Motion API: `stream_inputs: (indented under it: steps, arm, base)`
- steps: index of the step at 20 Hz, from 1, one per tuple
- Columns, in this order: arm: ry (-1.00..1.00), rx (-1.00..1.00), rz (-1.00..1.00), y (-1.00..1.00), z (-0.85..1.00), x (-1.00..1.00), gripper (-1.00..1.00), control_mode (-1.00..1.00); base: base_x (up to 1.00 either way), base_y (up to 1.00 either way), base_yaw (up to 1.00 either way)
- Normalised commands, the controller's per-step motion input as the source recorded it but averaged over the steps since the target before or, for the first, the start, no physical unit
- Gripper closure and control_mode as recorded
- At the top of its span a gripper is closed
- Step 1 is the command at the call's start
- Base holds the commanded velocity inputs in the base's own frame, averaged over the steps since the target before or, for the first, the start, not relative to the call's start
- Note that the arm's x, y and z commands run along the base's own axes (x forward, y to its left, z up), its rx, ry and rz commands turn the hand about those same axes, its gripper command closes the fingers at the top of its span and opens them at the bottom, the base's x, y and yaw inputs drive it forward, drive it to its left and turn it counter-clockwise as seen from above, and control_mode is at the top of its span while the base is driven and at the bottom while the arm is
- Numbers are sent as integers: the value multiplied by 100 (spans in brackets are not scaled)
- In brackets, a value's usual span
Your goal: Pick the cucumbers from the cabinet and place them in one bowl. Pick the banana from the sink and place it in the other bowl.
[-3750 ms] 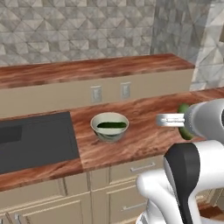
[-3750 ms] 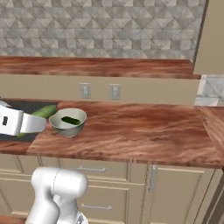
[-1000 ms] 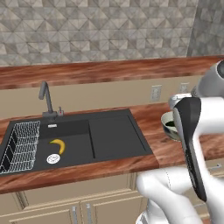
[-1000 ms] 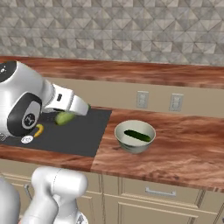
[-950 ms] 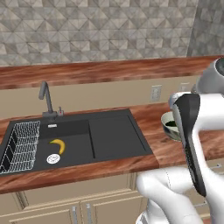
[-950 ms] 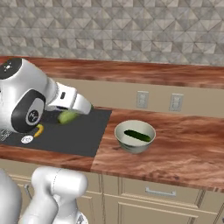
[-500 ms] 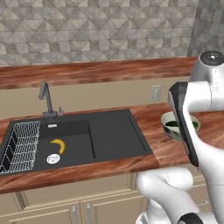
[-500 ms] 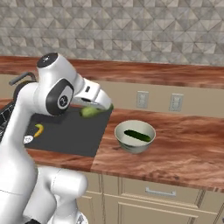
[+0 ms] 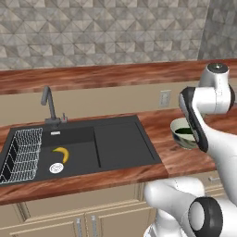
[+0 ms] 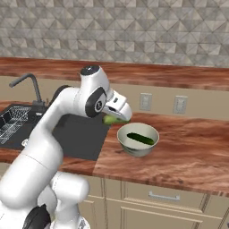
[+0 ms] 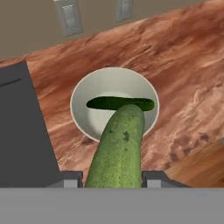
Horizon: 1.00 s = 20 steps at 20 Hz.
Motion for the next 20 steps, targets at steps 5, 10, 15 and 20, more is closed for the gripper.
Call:
stream_inputs:
  steps: [5,10,15,20]
  arm:
    - [12,7,-13,-38,-69,56,100,-100]
    - [6,0,-20,-8,-44,43,100,-100]
    - [2,8,-4,-12,-23,24,100,-100]
    - [6,2,-16,-22,-42,28,100,-100]
  base:
    - [0,0,0]
    - [0,0,0]
    - [0,0,0]
    - [0,0,0]
